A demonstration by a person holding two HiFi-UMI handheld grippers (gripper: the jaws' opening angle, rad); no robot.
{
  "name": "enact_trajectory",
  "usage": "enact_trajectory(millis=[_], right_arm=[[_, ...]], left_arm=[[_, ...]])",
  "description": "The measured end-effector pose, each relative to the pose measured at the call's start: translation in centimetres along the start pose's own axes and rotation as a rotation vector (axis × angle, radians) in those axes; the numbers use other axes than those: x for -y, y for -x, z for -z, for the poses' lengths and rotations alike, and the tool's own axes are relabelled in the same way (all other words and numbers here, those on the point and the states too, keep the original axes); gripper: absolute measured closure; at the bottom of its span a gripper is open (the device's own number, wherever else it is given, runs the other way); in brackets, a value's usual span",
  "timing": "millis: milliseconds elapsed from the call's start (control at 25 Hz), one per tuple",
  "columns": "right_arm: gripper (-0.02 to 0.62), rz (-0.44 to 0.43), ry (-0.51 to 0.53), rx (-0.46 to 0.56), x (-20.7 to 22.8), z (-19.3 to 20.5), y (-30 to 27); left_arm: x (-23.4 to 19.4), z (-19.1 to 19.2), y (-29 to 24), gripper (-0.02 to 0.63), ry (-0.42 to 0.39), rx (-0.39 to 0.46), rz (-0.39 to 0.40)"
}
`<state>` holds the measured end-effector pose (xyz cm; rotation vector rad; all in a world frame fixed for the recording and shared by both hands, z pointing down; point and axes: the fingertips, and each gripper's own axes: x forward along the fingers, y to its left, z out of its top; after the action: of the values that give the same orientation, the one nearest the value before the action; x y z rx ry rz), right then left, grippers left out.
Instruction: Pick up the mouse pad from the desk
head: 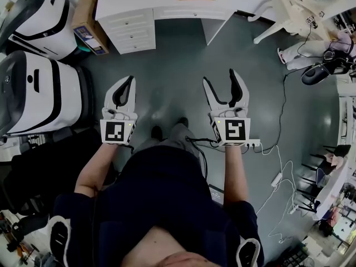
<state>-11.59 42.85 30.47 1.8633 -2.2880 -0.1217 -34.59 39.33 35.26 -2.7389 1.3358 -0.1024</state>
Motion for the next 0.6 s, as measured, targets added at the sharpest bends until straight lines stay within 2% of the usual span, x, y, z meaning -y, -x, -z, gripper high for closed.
enact_trajectory(millis=[320, 600], right_arm=[[0.275, -0.013, -0.025, 0.007, 7.4, 1.2, -5.4], [0.275, -0.076, -0.075, 0.001, 16.4, 3.3, -12.3]], left_arm=[[0.3, 0.2, -7.5, 0.603, -0.022, -0.005, -0.027], [0.2, -0.7, -16.6, 0.604, -0.013, -0.011, -0.142]])
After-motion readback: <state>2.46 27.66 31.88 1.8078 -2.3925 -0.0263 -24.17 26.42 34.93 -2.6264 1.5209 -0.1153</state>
